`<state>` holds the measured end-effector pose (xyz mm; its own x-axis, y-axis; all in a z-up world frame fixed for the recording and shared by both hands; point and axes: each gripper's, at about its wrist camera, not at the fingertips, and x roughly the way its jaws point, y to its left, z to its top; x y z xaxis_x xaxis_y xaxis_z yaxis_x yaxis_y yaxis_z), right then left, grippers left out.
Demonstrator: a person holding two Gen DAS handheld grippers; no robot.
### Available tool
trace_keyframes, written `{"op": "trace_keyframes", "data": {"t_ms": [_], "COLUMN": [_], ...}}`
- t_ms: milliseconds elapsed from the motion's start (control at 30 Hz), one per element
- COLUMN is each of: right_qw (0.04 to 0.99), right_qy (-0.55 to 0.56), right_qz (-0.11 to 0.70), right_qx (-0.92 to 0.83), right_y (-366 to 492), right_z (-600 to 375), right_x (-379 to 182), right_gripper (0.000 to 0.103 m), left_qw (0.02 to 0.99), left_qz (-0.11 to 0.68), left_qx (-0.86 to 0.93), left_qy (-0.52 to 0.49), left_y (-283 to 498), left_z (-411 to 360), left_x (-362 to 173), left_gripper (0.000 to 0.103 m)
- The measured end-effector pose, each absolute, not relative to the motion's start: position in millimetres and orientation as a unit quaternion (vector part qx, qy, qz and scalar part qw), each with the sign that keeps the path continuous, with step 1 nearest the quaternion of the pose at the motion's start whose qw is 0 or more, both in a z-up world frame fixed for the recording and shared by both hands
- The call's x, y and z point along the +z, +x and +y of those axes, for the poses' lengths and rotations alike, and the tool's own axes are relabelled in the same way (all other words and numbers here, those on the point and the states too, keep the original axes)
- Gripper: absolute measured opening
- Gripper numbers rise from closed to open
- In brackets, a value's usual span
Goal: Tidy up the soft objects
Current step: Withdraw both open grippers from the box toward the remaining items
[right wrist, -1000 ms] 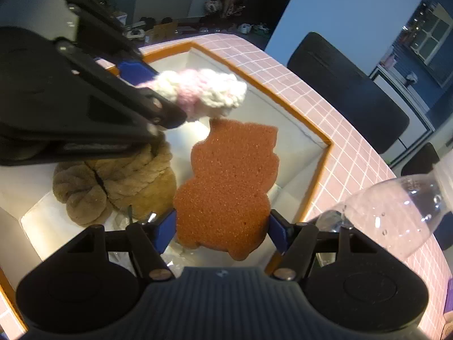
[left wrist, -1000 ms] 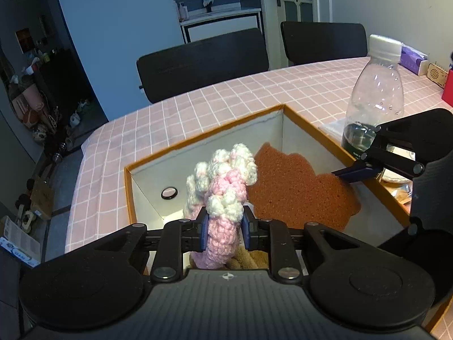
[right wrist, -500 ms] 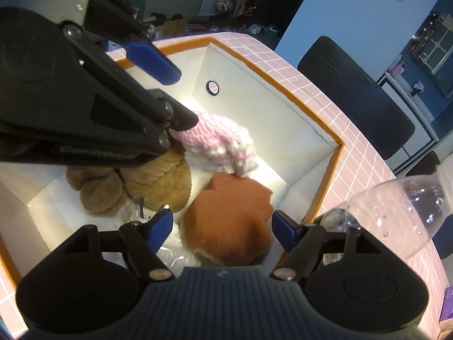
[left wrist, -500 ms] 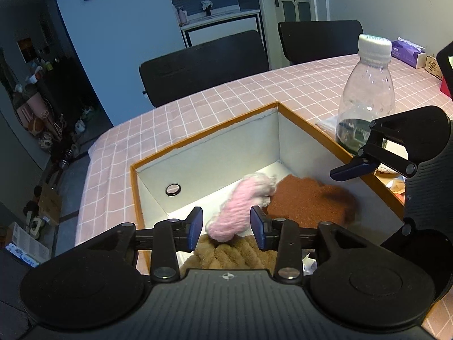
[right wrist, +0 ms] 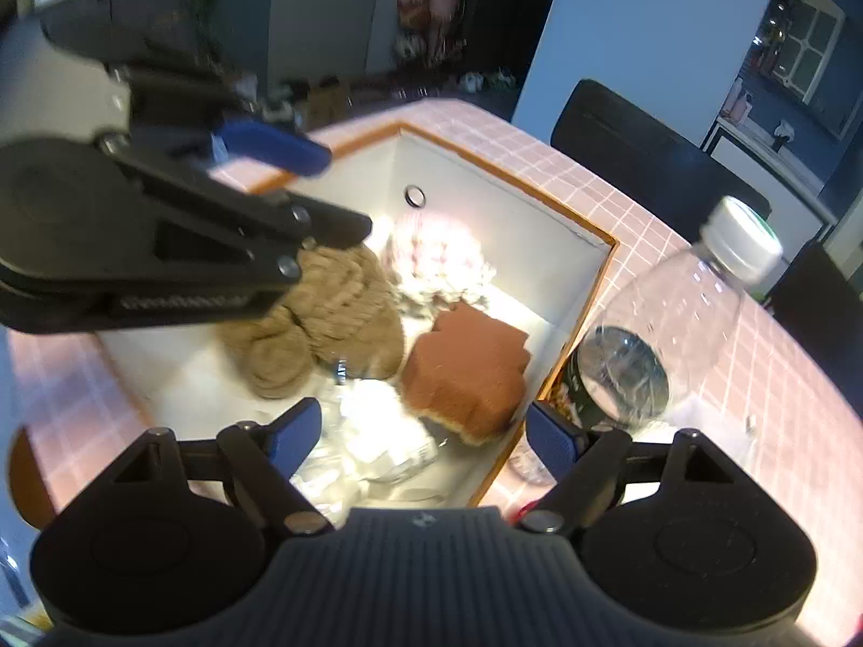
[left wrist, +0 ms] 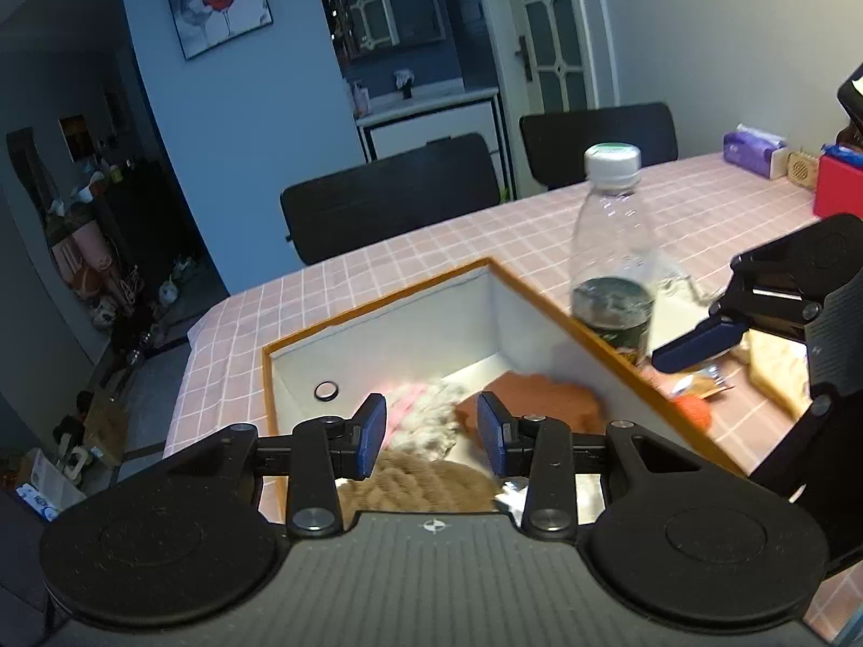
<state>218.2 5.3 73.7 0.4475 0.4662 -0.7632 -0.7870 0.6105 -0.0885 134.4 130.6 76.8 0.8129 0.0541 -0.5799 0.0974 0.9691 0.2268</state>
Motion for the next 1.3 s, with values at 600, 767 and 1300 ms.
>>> {"op": "trace_keyframes", "data": {"t_ms": [600, 767, 1300], "right_qw": [0.866, 0.873, 0.857], "right_qy": [-0.11, -0.103, -0.076], "right_qz": [0.382, 0.404, 0.477], "right_qx": [0.303, 0.251, 0.178], "right_y": [198.6, 212.5, 258.0], "right_z": [-143.5, -182.3, -253.6], "right_x": [62.9, 47.4, -16.4], "right_gripper": [0.084, 0.085, 0.085], "left_qw": [0.957, 0.945, 0.91], "left_qz": [0.235, 0.251, 0.332], "left_qx": [-0.141, -0.19, -0.155], "left_qy": [0.094, 0.093, 0.195], "left_y": [91.7, 104.2, 131.9], "left_z": [40.8, 3.9, -46.6], "left_x": [70.8, 54.4, -16.7], "left_gripper": [0.044, 0.044, 0.054]}}
